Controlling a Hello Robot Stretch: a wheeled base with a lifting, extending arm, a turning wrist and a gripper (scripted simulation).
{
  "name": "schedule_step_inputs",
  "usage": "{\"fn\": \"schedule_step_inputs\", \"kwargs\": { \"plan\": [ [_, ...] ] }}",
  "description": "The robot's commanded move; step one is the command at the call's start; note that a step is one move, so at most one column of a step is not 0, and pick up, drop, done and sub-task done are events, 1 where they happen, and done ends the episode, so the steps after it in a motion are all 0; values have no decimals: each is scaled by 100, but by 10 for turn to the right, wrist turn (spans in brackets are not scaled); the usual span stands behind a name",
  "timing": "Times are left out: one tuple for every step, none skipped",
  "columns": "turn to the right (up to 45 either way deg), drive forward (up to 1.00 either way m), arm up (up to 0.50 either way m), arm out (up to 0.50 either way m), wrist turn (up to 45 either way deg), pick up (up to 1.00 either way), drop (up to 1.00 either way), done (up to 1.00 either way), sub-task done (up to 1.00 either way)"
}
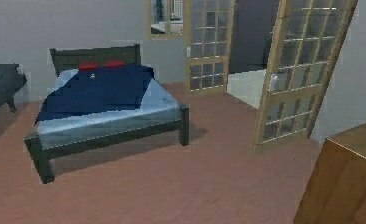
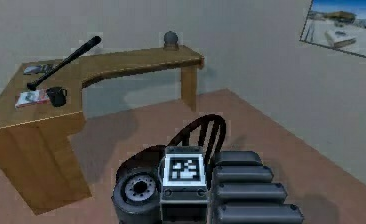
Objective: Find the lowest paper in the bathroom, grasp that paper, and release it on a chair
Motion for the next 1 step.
{"fn": "schedule_step_inputs", "kwargs": {
  "plan": [
    [150, 0, 0, 0, 0, 0, 0, 0, 0]
  ]
}}
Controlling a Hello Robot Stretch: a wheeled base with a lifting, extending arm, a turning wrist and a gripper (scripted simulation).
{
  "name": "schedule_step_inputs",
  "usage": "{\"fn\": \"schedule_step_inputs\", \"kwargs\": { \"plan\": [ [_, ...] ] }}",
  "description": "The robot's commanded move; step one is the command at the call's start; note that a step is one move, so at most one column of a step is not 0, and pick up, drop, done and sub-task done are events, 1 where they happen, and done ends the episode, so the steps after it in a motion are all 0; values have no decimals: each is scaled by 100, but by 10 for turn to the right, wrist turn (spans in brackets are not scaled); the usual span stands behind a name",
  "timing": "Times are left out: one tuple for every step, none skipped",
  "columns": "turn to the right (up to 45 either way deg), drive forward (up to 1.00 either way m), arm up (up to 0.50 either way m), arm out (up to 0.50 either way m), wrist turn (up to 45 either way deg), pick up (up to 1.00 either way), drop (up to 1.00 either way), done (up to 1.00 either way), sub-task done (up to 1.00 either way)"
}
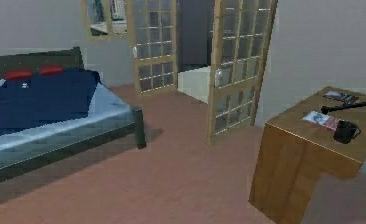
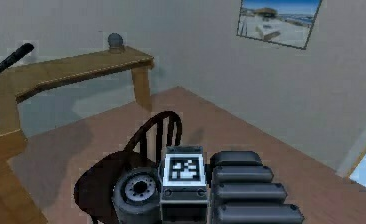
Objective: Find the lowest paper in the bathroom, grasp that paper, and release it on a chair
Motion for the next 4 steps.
{"fn": "schedule_step_inputs", "kwargs": {
  "plan": [
    [0, 35, 0, 0, 0, 0, 0, 0, 0],
    [-360, 0, 0, 0, 0, 0, 0, 0, 0],
    [300, 0, 0, 0, 0, 0, 0, 0, 0],
    [0, 0, 0, 42, 0, 0, 0, 0, 0]
  ]
}}
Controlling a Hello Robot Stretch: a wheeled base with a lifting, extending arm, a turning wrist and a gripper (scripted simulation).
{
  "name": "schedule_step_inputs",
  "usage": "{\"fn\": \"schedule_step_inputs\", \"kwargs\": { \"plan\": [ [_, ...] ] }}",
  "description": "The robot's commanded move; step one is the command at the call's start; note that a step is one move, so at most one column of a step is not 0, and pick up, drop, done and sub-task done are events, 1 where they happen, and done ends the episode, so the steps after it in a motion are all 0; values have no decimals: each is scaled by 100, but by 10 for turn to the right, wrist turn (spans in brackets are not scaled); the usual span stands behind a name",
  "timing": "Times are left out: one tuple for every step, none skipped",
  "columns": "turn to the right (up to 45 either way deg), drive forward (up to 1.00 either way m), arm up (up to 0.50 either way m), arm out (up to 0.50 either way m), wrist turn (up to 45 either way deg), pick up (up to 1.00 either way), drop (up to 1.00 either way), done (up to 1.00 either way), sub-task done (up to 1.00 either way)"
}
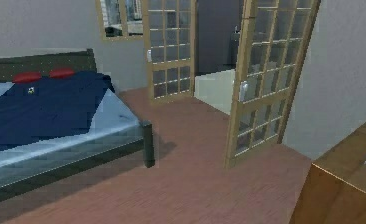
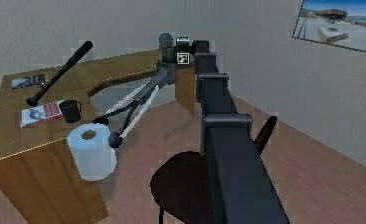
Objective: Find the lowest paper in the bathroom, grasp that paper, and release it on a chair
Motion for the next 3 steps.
{"fn": "schedule_step_inputs", "kwargs": {
  "plan": [
    [0, 0, 0, 0, 450, 0, 0, 0, 0],
    [0, 0, 0, 0, 450, 0, 0, 0, 0],
    [0, 0, 0, 0, 450, 0, 0, 0, 0]
  ]
}}
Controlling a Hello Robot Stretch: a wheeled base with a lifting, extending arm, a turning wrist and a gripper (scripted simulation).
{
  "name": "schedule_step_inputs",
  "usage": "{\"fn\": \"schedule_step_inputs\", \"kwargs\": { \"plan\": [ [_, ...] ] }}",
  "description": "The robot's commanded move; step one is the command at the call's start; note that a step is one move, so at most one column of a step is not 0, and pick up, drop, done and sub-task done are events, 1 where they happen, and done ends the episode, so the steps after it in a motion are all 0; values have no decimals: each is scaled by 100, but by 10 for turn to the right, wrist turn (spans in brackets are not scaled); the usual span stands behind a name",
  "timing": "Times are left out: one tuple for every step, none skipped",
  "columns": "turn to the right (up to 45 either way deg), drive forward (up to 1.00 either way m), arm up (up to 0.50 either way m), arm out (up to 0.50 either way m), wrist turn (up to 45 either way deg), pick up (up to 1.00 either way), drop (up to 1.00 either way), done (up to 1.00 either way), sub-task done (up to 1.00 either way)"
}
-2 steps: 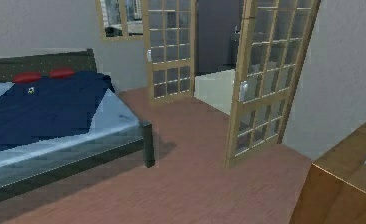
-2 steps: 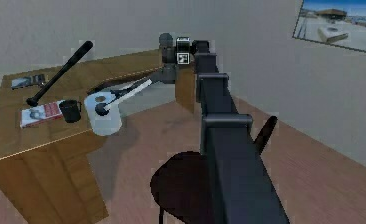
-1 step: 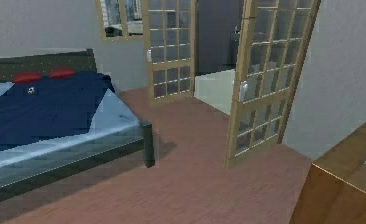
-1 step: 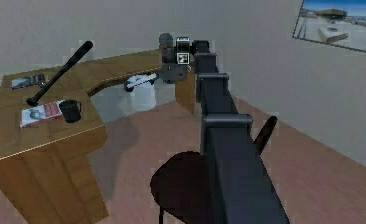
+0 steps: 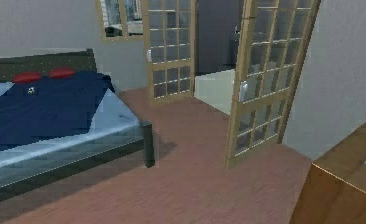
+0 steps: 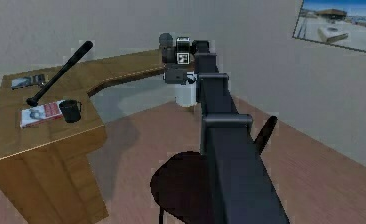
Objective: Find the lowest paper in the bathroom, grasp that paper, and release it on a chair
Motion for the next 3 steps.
{"fn": "schedule_step_inputs", "kwargs": {
  "plan": [
    [0, 0, 0, 0, 150, 0, 0, 0, 0],
    [0, 0, -26, 0, 0, 0, 0, 0, 0],
    [0, 0, -32, 0, 0, 0, 0, 0, 0]
  ]
}}
